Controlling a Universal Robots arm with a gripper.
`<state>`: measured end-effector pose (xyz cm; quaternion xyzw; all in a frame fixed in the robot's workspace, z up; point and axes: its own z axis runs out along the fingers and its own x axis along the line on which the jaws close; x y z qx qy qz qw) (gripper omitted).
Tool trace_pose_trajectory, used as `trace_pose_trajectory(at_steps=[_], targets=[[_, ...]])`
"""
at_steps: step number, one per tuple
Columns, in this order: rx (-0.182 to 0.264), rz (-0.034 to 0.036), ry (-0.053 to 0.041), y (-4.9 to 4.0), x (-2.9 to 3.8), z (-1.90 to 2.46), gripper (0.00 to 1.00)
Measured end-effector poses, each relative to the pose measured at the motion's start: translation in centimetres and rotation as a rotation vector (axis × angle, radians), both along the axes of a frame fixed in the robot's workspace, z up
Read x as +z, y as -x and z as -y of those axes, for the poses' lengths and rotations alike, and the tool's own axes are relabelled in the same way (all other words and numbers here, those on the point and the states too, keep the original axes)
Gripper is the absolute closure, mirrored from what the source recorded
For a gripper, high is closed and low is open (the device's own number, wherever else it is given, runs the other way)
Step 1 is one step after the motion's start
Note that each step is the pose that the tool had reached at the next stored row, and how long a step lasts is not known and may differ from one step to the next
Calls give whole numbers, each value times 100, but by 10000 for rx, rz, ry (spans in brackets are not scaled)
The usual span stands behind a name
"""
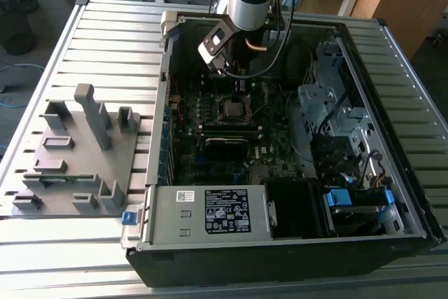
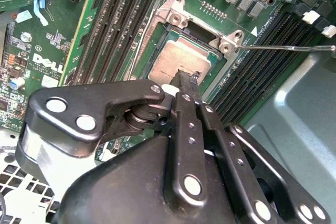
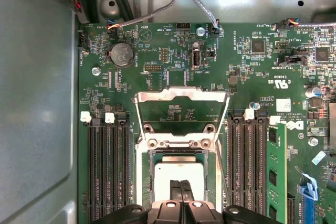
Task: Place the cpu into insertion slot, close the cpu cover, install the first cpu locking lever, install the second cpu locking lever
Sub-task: 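Place the cpu into insertion slot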
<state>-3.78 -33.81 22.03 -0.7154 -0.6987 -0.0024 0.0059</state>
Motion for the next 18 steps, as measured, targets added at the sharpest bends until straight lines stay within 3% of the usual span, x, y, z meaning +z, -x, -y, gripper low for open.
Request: trace_pose_trajectory(at_steps=[7,9,18], targets=[[0,-1,2,0,9,1,90],[0,0,0,0,78,0,90],[0,-2,5,0,83,1,90]])
